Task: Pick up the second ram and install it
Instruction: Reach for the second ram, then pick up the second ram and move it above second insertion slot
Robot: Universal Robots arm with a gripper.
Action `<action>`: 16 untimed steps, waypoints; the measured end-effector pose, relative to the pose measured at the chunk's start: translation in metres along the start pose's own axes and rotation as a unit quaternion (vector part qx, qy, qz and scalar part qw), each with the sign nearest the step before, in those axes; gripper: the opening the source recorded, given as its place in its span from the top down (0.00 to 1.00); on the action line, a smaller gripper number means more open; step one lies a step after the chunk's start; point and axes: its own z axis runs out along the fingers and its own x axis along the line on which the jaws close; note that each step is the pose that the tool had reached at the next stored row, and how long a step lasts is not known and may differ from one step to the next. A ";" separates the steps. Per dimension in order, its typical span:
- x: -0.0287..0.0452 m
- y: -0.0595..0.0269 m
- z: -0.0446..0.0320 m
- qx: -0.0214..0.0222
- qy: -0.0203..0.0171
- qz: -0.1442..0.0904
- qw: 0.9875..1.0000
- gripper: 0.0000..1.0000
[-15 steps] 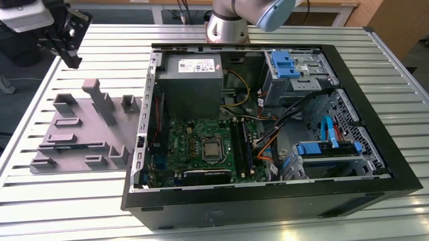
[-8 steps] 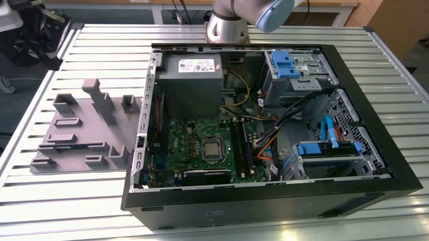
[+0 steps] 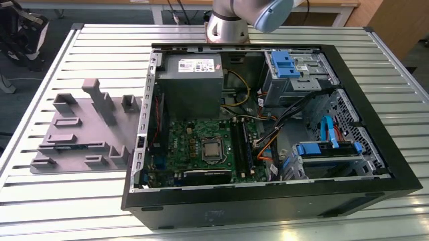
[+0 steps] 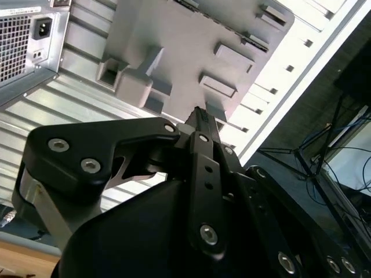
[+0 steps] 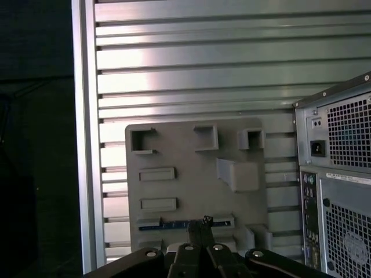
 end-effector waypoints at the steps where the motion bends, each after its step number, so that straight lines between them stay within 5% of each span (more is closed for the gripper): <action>1: 0.0024 -0.0005 0.0000 0.000 0.000 0.000 1.000 0.89; 16: 0.0068 -0.0015 -0.0001 0.000 0.000 0.000 1.000 0.89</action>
